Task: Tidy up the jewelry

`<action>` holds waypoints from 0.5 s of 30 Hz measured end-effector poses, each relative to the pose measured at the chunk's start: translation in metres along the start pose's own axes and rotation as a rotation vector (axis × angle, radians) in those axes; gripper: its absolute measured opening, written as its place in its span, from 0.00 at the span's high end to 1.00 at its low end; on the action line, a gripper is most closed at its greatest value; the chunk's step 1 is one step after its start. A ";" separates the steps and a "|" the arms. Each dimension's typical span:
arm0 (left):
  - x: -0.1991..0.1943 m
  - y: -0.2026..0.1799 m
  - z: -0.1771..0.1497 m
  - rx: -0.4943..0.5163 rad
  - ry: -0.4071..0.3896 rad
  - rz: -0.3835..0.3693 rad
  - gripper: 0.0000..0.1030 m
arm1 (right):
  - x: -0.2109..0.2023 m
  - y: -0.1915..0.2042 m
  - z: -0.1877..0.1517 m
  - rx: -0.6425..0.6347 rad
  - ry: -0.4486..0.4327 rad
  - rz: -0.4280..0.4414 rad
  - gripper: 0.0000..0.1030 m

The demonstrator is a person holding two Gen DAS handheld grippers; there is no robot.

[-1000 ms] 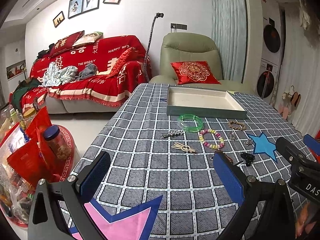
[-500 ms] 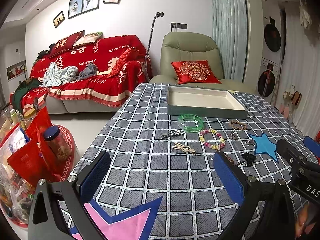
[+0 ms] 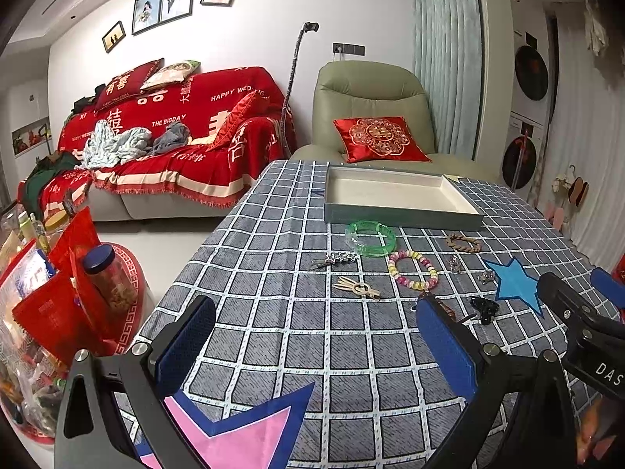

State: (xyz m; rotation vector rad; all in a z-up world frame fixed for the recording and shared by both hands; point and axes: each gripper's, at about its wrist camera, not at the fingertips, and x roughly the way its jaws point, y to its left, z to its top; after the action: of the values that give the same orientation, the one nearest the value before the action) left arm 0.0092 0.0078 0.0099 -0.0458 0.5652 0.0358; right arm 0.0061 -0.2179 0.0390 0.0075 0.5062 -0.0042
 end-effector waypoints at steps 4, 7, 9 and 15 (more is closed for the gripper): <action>0.003 -0.003 -0.002 0.001 0.012 -0.006 0.00 | 0.000 -0.001 -0.002 0.000 0.004 0.005 0.00; 0.003 -0.004 -0.004 -0.002 0.016 -0.015 0.00 | -0.001 -0.003 -0.004 0.004 0.011 0.002 0.00; 0.005 -0.005 -0.004 -0.001 0.023 -0.022 0.00 | 0.000 -0.005 -0.004 0.009 0.018 0.000 0.00; 0.007 -0.005 -0.005 -0.001 0.040 -0.029 0.00 | 0.003 -0.011 -0.004 0.036 0.041 0.003 0.00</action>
State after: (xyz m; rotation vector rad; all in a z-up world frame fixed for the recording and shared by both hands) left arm 0.0130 0.0022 0.0020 -0.0556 0.6044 0.0070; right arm 0.0063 -0.2292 0.0338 0.0436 0.5473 -0.0104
